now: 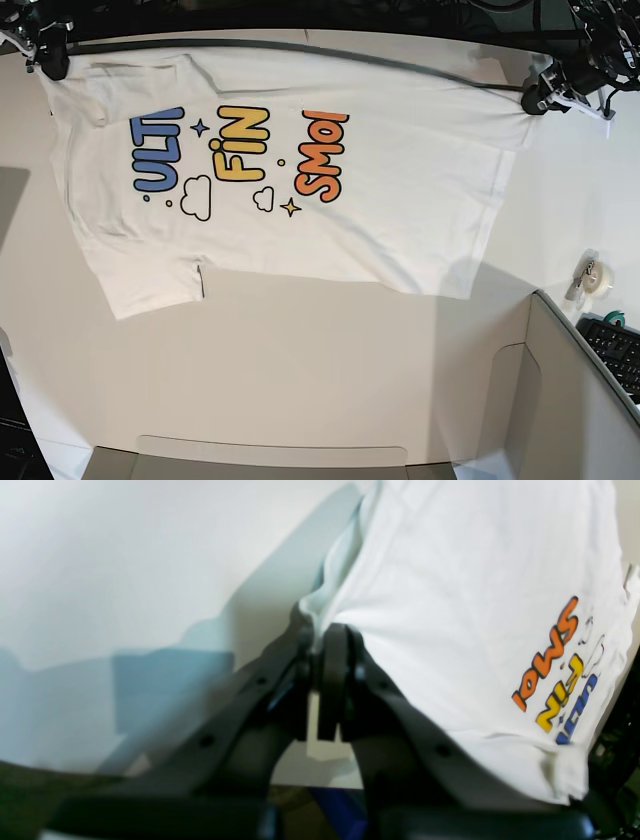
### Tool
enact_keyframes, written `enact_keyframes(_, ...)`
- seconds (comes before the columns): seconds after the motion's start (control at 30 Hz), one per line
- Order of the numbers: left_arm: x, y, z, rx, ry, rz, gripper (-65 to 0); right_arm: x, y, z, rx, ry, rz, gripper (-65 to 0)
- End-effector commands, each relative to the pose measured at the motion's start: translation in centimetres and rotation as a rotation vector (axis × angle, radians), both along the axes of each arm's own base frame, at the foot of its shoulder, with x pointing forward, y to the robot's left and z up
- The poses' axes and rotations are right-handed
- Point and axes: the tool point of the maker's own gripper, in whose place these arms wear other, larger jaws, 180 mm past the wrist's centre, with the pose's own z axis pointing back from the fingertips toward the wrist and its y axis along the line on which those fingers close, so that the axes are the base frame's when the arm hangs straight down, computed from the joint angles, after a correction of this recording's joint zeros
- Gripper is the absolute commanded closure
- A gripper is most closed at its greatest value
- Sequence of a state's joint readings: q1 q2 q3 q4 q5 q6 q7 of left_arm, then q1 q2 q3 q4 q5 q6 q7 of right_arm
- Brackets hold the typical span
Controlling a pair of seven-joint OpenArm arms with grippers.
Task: Layout the t-shirt on the table in an organized manner, then fold the t-shirt properly
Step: 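Drag the folded edge with both grippers away from the shirt hem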
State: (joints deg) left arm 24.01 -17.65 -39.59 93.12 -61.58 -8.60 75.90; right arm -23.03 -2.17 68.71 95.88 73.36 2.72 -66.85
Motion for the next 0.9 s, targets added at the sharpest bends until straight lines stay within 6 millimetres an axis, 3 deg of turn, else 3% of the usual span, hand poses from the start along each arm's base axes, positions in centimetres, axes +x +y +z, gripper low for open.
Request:
enact_keyframes(0.0, -0.3, 1.1, 0.5, 0.039, 0.000, 0.008, 0.0, 0.1, -1.2, 1.3, -0.045, -0.026, -0.019, 0.0)
enact_keyframes(0.27, -2.4, 1.2, -0.1, 0.017, 0.016, 0.084, 0.0, 0.3, -1.2, 1.3, -0.047, -0.028, -0.016, 0.0)
enact_keyframes(0.7, -2.5, 1.2, -0.1, 0.017, 0.019, 0.084, 0.0, 0.0, -0.6, 0.6, -0.034, 0.014, 0.014, 0.0)
enact_keyframes(0.8, -2.6, 1.2, -0.1, 0.015, 0.023, 0.082, -0.9, -0.2, -0.6, 0.5, -0.033, 0.019, 0.016, -7.1)
enact_keyframes(0.87, -2.6, 1.2, -0.2, 0.013, 0.025, 0.080, -5.8, -0.3, -0.6, 0.5, -0.033, 0.021, 0.016, -10.7)
